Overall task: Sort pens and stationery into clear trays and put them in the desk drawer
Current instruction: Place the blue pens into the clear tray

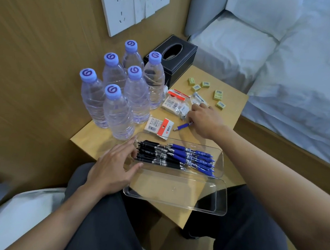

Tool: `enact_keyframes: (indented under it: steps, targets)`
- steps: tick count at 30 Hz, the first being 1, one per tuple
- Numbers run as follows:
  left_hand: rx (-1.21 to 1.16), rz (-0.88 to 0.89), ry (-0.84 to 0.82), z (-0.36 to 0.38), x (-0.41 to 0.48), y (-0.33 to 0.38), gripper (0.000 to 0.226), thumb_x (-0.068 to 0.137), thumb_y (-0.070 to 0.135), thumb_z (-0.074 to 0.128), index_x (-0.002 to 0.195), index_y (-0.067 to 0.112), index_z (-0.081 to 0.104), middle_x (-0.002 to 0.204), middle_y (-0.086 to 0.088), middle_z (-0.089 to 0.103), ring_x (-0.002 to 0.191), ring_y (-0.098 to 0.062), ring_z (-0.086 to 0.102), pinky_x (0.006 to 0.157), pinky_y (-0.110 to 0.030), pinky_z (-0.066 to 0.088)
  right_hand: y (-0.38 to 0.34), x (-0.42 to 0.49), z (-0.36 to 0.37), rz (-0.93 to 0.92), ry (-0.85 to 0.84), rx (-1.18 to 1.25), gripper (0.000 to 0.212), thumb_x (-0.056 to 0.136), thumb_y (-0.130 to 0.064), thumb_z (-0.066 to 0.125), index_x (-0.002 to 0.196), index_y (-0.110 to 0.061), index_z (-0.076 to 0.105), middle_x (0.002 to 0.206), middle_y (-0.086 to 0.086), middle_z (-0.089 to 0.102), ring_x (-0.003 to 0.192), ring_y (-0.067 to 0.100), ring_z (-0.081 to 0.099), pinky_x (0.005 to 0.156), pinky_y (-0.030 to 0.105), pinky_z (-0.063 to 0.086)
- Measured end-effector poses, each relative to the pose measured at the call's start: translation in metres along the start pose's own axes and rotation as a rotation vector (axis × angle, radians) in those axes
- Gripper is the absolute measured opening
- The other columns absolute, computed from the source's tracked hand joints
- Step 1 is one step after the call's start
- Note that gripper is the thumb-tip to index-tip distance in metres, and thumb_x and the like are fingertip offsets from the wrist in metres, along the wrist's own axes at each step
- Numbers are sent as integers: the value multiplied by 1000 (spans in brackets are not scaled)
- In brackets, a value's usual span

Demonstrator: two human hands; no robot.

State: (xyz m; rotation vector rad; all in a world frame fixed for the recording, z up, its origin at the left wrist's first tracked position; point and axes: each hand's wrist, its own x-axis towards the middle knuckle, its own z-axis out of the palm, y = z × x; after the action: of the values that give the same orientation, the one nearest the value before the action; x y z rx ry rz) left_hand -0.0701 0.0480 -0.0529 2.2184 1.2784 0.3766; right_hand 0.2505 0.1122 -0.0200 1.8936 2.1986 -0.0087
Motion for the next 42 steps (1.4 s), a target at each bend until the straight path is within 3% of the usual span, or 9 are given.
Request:
enact_keyframes:
  steps: [6,11,17,22,28,36,40,42]
  targets:
    - [2,-4,-3,0,-1,-1,26,87,46,64,87,31,43,158,21,33,134,-8,45,98,-42,44,8,-26,-16,83,3,148,20,93,-24,63,113,-22,68,122,3,57,112,22,51,92,37,47]
    - [2,-2,-2,1,-1,-3,26,86,51,61,87,32,42,158,21,35,134,-10,46,98,-43,44,-4,-57,-47,97,68,399,20,92,-35,66,110,-26,70,126,-1,54,118,19,51,101,41,44]
    - [4,-4,7,3,-1,-4,25,86,50,61,87,33,43,157,19,36,134,-10,46,100,-44,44,-33,-86,-51,-9,-71,421,17,92,-38,65,106,-31,72,149,-2,42,142,21,33,121,51,19]
    - [-4,-3,18,3,-1,-4,28,82,55,56,87,32,42,156,22,37,133,-9,47,99,-41,45,-43,-96,-35,-36,-235,404,15,94,-34,64,101,-26,75,157,0,35,150,23,20,122,61,6]
    - [1,-13,6,3,-1,-3,27,86,47,64,86,31,43,157,21,36,135,-9,45,101,-42,44,-46,-103,-28,-53,-301,348,16,93,-33,63,101,-26,76,154,1,39,147,24,25,121,62,7]
    - [0,-19,1,-1,-2,1,25,87,46,65,86,31,45,158,20,35,139,-8,41,105,-45,41,-41,-107,-24,-18,-262,394,23,99,-33,53,106,-26,74,150,-1,43,140,23,35,122,59,9]
    - [0,-17,9,0,-1,0,25,86,46,65,86,32,45,158,20,35,139,-9,41,106,-46,40,-44,-113,-26,11,-200,439,18,95,-39,59,101,-26,69,144,-2,46,133,22,43,121,49,20]
    - [-1,-18,12,-1,-1,1,25,87,46,65,86,32,45,158,20,35,139,-9,41,106,-45,40,-50,-119,-28,18,-164,486,30,90,-50,65,104,-24,62,143,-1,46,129,22,45,117,42,28]
